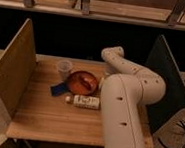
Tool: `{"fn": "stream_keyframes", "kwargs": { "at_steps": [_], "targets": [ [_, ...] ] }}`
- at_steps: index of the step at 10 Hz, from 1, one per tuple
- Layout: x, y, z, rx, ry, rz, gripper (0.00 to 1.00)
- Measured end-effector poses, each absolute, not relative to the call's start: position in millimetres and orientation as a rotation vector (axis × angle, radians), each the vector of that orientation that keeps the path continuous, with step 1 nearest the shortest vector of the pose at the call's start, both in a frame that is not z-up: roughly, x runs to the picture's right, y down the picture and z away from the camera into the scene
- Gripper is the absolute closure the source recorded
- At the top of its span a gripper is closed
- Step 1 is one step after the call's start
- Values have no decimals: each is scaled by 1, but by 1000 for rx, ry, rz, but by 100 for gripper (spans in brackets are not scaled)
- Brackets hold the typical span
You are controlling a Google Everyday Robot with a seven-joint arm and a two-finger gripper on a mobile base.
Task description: Place the eraser in the ceramic cup
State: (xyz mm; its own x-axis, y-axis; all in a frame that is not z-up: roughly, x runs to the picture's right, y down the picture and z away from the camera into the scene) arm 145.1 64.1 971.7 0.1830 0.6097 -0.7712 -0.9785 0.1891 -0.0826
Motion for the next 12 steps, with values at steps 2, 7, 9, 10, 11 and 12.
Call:
{"fn": "stream_keyframes", "kwargs": {
  "at_steps": [2,7,9,10,11,12],
  "targets": [
    [146,64,976,-661,694,1261,46],
    [149,48,982,-597,667,1270,96],
    [148,14,978,-499,575,1261,100],
    [145,-11,971,-430,510,1237,100],
    [140,-28,962,-383,461,1209,100],
    [130,-47,950,-329,398,1167,100]
  ]
}}
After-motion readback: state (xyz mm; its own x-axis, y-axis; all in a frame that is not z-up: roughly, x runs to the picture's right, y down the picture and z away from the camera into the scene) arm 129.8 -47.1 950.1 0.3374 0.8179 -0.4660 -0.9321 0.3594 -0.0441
